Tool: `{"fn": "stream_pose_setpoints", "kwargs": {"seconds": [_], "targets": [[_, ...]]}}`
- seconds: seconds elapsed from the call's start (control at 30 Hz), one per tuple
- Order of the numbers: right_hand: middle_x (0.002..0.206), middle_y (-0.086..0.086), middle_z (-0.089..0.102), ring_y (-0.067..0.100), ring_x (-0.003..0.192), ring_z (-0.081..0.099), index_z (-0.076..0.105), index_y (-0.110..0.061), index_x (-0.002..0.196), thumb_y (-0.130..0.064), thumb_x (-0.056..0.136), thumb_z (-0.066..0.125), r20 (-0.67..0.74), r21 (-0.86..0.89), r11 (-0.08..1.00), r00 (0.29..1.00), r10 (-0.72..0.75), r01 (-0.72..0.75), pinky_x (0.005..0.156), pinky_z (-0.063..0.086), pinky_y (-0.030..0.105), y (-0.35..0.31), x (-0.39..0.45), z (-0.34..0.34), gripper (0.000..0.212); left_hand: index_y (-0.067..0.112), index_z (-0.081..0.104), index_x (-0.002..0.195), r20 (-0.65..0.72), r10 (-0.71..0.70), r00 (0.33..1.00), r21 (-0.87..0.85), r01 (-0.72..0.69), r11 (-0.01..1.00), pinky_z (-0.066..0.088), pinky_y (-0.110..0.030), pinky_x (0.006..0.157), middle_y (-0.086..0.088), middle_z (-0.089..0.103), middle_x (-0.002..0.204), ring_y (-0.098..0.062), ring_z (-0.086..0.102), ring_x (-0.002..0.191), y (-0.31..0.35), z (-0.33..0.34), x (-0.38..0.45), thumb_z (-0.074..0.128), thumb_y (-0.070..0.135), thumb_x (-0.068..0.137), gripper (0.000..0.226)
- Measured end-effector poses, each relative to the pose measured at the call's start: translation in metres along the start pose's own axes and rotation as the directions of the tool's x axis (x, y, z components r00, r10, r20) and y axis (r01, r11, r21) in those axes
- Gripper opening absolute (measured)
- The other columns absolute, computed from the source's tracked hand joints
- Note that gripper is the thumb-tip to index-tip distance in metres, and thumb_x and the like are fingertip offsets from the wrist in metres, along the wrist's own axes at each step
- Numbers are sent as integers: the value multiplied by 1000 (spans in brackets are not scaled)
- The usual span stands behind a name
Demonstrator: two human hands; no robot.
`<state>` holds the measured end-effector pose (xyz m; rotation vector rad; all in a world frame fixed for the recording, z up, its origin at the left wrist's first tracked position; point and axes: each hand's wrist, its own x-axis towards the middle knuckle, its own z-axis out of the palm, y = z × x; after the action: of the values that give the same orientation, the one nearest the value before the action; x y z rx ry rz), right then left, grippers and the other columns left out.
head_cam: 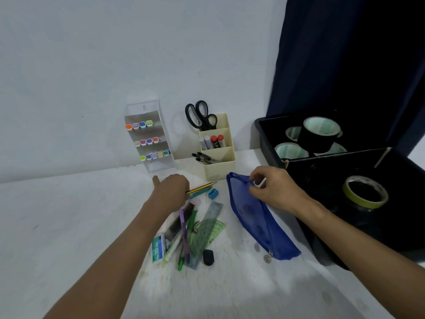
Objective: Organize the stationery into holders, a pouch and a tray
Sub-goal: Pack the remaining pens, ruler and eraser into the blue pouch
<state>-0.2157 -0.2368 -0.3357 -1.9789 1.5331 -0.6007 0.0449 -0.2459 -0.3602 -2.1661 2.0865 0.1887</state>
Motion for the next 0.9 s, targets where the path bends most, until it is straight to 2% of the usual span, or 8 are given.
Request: {"fn": "stream_pose_setpoints", "kwargs": {"seconds": [0.13, 0.23, 0.33, 0.43, 0.57, 0.67, 0.8, 0.9], "targets": [[80, 7, 63, 10, 43, 56, 67, -17, 103, -18, 90, 62, -37, 107, 992, 997, 71, -67, 41, 50, 24, -3, 2, 0, 14, 12, 70, 97, -98, 22, 995, -124, -34, 992, 48, -31, 75, -6, 64, 91, -22, 60, 85, 7, -18, -22, 53, 27, 94, 23], [71, 3, 63, 14, 41, 59, 67, -17, 111, -21, 92, 61, -40, 102, 990, 994, 99, -94, 44, 54, 26, -4, 3, 1, 20, 10, 71, 89, -82, 79, 993, -270, -99, 958, 54, -32, 73, -7, 68, 83, -21, 63, 76, 24, -39, -48, 54, 29, 93, 26], [63, 4, 65, 15, 39, 60, 66, -14, 113, -20, 92, 60, -50, 126, 987, 993, 107, -100, 47, 56, 27, -4, 3, 0, 23, 4, 73, 87, 73, 161, 984, -479, -107, 871, 52, -29, 66, -13, 70, 77, -20, 64, 67, 47, -52, -62, 61, 27, 89, 26], [60, 6, 66, 17, 41, 63, 66, -12, 114, -18, 92, 59, -39, 154, 982, 992, 117, -110, 49, 57, 28, -4, 3, -1, 23, -1, 71, 84, 285, 237, 929, -687, 25, 727, 48, -24, 50, -6, 60, 54, -15, 53, 46, 73, -48, -60, 65, 21, 86, 23], [61, 11, 68, 21, 45, 66, 68, -10, 111, -15, 92, 59, 2, 183, 975, 992, 124, -122, 50, 58, 30, -6, 1, -3, 21, 6, 62, 64, 284, 172, 943, -733, 98, 674, 46, -22, 42, -4, 58, 50, -11, 51, 36, 105, -32, -40, 63, 13, 86, 23], [61, 11, 68, 18, 43, 65, 68, -10, 109, -12, 92, 57, 14, 212, 966, 989, 146, -146, 48, 57, 27, -8, 0, -5, 20, 8, 60, 63, 216, 90, 972, -724, 98, 683, 52, -26, 44, -8, 62, 54, -17, 57, 42, 122, -23, -28, 57, 10, 87, 24], [58, 11, 68, 23, 48, 67, 69, -10, 105, -9, 92, 56, 23, 225, 960, 986, 165, -166, 48, 57, 26, -10, 0, -6, 19, 9, 58, 69, 139, 50, 989, -753, 73, 654, 48, -24, 37, -11, 66, 64, -23, 64, 49, 129, -17, -29, 54, 14, 89, 20], [61, 14, 69, 27, 53, 68, 68, -9, 108, -10, 93, 55, 23, 220, 961, 986, 166, -167, 51, 59, 28, -9, 0, -5, 20, 4, 67, 80, 51, 84, 995, -710, -23, 704, 52, -30, 53, -16, 70, 77, -26, 67, 65, 122, -16, -33, 50, 16, 90, 23]]}}
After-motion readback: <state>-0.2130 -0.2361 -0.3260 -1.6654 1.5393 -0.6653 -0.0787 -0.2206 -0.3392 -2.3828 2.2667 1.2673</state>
